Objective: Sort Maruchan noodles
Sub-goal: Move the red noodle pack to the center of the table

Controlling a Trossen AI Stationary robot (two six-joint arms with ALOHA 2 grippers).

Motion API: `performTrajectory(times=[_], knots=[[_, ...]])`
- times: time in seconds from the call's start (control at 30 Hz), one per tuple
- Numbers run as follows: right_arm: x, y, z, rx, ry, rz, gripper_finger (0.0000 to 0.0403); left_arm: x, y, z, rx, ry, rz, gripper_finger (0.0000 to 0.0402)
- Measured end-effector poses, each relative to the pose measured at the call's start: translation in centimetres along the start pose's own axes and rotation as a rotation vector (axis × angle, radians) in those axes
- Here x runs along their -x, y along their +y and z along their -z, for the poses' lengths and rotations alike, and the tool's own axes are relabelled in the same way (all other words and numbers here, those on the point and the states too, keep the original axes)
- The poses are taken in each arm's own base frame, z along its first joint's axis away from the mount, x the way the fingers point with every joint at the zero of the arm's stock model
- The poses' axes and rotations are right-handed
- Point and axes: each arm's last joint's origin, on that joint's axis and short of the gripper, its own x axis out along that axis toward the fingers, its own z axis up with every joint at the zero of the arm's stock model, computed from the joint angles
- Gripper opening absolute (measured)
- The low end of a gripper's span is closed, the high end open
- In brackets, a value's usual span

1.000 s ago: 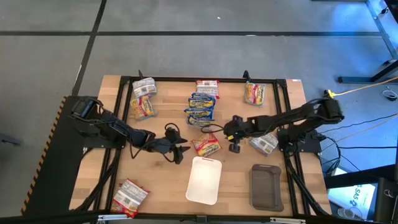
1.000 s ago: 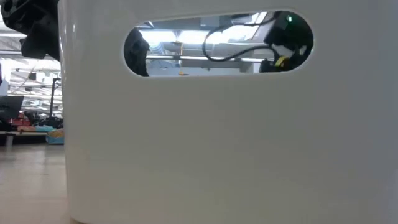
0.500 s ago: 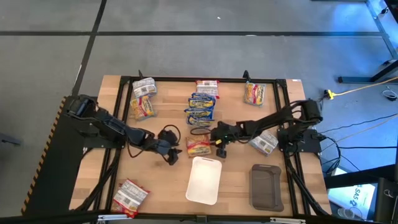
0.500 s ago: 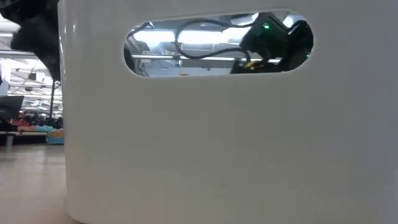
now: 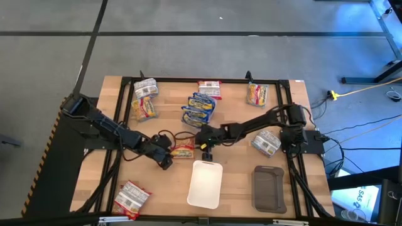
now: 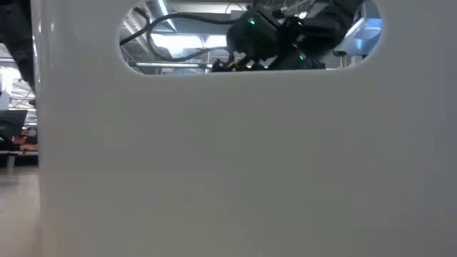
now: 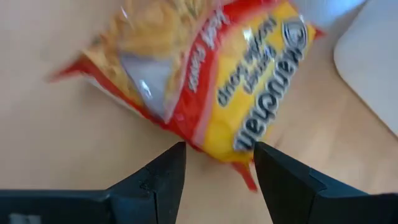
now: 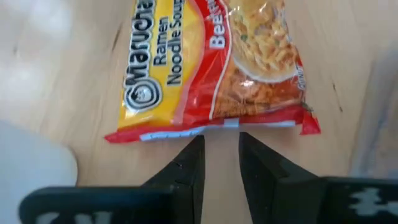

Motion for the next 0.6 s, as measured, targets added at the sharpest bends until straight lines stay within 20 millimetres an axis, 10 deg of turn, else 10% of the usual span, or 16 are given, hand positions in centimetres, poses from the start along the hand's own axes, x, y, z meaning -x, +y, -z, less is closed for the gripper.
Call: performTrajectory(times=[0.33, 0.6], knots=[[3.0, 0.7, -4.5, 0.053, 0.049, 0.033, 0.0076, 2.5, -2.7, 1.3, 0.116, -0.044, 0.188, 0.0184], [-0.1, -0.4, -5.3, 0.055, -0.063, 0.117, 0.0076, -0.4, -3.6, 3.1, 0.116, -0.082, 0.154, 0.0184]])
